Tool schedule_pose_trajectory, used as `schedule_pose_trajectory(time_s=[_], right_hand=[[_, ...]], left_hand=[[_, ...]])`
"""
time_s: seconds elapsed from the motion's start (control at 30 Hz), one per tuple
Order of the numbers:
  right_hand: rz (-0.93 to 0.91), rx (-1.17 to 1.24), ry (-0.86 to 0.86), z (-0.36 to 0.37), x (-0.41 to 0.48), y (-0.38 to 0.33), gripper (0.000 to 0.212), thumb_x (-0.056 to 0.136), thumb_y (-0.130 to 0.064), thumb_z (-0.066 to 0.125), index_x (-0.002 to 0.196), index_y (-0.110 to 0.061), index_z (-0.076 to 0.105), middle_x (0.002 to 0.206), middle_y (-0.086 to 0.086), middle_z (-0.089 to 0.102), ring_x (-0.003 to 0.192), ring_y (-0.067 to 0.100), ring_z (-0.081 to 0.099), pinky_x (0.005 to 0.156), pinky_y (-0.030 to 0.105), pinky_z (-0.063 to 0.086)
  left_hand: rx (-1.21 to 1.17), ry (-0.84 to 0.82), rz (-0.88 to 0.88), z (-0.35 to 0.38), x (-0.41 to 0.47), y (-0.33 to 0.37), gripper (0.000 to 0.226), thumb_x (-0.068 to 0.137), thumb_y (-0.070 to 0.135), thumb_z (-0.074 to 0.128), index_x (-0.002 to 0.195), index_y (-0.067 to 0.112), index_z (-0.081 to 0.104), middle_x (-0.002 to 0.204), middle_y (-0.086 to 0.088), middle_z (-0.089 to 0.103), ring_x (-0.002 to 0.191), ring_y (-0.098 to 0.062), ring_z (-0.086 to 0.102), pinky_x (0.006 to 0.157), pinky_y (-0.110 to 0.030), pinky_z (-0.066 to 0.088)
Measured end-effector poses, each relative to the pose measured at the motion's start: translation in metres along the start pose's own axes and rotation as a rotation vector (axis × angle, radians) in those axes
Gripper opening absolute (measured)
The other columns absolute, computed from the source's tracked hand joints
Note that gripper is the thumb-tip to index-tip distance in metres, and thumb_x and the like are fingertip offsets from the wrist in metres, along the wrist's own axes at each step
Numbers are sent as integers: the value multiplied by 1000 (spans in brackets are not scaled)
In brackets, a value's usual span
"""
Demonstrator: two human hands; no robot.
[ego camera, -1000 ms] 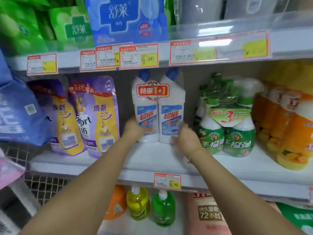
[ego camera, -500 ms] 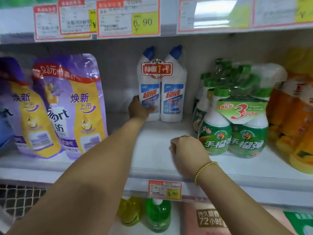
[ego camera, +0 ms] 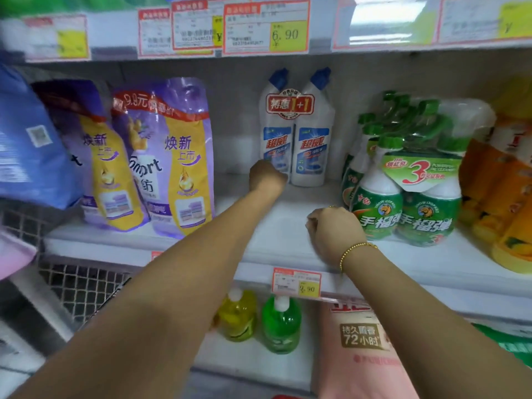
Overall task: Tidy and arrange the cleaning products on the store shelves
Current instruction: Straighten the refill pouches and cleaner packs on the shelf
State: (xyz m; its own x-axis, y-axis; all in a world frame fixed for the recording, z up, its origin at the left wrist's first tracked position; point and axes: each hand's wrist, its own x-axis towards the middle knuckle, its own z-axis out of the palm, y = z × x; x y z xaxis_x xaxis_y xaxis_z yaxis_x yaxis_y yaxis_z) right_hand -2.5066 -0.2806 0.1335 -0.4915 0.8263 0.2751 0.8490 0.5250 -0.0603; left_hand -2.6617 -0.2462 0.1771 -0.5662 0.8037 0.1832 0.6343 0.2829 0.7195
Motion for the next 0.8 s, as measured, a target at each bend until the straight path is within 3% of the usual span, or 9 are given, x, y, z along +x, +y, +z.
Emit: schedule_pose_trajectory(time_s=[0.07,0.13,0.2,0.27,0.33,0.43,0.5,0.67,0.8], right_hand=[[25,65,-52,-5,-1,3,28,97,-24,42,110,-13,64,109,11,65,101,29,60,81,31,46],[34,124,-90,-14,-6,2,30,96,-26,45,108,-12,68,110,13,67,101,30,62,84,32,49],[14,135,-69,-26,-17,-8,33,95,-30,48,104,-8,71,108,17,68,100,34,63,84,35,50],[-21,263,26,-35,-39,-28,31,93,-30,55,107,-7,70,108,18,69,100,35,63,84,36,47],[-98,467,124,-35,-69,-55,27,91,-26,60,109,-8,69,108,13,70,101,30,63,87,33,43],[-285,557,86,-18,-133,-98,21,85,-20,69,104,-10,70,106,11,69,98,30,62,87,31,40],[-396,565,27,6,-172,-122,24,79,-20,75,101,-11,71,105,10,68,96,30,62,84,29,40],[-408,556,-528,72,-239,-167,38,74,-29,79,105,-11,67,105,6,66,98,24,60,86,33,45],[-393,578,-721,120,-272,-185,54,73,-21,78,123,-17,58,117,2,63,108,21,58,87,23,39]], left_hand=[[26,44,143,-16,-37,1,25,91,27,60,88,3,68,92,-16,69,90,-31,67,71,-29,47],[59,80,250,-43,-84,-2,45,93,34,56,56,9,51,60,-11,57,68,-33,60,59,-33,41],[84,118,334,-73,-133,-10,56,95,36,55,48,11,34,47,-4,36,59,-31,43,56,-36,27],[23,120,388,-100,-176,-30,55,92,39,56,49,9,38,46,-6,35,57,-28,39,57,-38,28],[-88,93,332,-122,-213,-68,48,88,41,57,53,9,47,50,-12,50,54,-26,45,57,-34,35],[-238,-16,125,-149,-269,-146,34,88,29,67,59,18,52,58,-10,56,51,-15,47,57,-29,40],[-240,-4,10,-162,-302,-199,20,86,24,71,70,21,59,69,-2,62,64,-12,55,62,-26,45],[-184,82,-259,-172,-394,-294,24,74,10,81,77,23,61,81,-1,66,65,0,57,62,-7,43],[-141,-137,-389,-144,-439,-338,36,71,16,84,97,23,61,90,6,63,75,-1,59,66,-6,43]])
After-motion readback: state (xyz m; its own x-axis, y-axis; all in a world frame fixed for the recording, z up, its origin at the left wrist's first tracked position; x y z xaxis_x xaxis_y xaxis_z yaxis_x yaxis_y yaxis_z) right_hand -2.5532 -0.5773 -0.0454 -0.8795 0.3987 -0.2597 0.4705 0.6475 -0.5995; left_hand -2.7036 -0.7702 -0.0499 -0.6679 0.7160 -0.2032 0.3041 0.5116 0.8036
